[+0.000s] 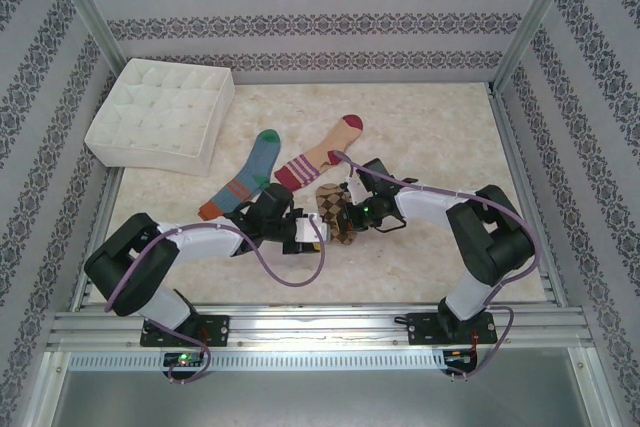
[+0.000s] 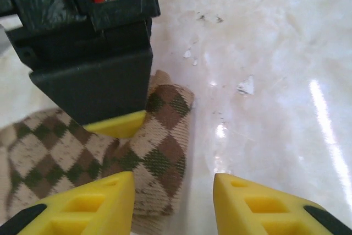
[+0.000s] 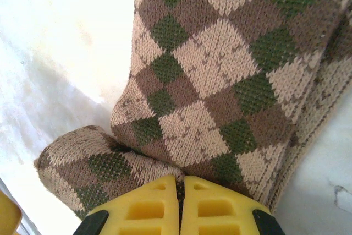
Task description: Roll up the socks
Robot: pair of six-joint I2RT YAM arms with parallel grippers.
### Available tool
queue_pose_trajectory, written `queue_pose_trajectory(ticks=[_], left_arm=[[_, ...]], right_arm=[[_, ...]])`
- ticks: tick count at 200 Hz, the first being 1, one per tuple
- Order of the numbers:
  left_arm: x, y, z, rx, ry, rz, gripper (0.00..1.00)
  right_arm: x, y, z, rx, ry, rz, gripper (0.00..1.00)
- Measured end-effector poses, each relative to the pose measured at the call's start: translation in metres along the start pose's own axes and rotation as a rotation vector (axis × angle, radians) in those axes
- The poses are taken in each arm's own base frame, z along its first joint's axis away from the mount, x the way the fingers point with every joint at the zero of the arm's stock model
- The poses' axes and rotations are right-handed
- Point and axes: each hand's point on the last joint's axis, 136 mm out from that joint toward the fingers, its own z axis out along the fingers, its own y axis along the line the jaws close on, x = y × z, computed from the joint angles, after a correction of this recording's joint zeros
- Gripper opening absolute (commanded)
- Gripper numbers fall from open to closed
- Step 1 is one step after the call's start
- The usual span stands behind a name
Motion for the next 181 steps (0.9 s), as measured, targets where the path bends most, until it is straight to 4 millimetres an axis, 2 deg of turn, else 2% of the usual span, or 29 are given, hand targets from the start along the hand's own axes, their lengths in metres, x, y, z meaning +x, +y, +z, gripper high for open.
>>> queue_pose_trajectory(ticks=[30,57,67,79,93,114,128,142,181], left_arm=[[0.006,0.007,0.013,-0.031,0.067,0.103,0.44],[0.016,0.001,0.030,-0.019,0.134,0.165,0.41],[0.020,0.000,0.035,-0.021,0.157,0.186,0.35],[0.022,0.002,0.039,-0.032,0.177,0.200,0.20],[0.019,0.006,0.040,-0.043,0.183,0.212,0.00],[0.014,0.007,0.041,-0.041,0.181,0.209,0.00],[0.013,0.004,0.041,-0.012,0.171,0.190,0.00],[0.007,-0.001,0.041,0.033,0.149,0.153,0.00],[0.000,-0.007,0.039,0.171,0.095,-0.023,0.00]], right_arm=[[0.000,0.000,0.001,-0.008,0.010,0.004,0.00],[0.000,-0.001,0.000,-0.020,0.018,0.017,0.00],[0.001,-0.001,0.000,-0.026,0.021,0.022,0.00],[0.000,-0.001,0.000,-0.031,0.022,0.026,0.00],[0.000,-0.004,-0.001,-0.029,0.020,0.036,0.09],[0.000,-0.010,-0.004,-0.026,0.012,0.052,0.29],[0.005,-0.013,-0.006,-0.028,0.006,0.069,0.37],[0.011,-0.013,-0.013,-0.036,-0.009,0.086,0.41],[0.017,-0.014,-0.040,-0.036,-0.092,0.099,0.41]])
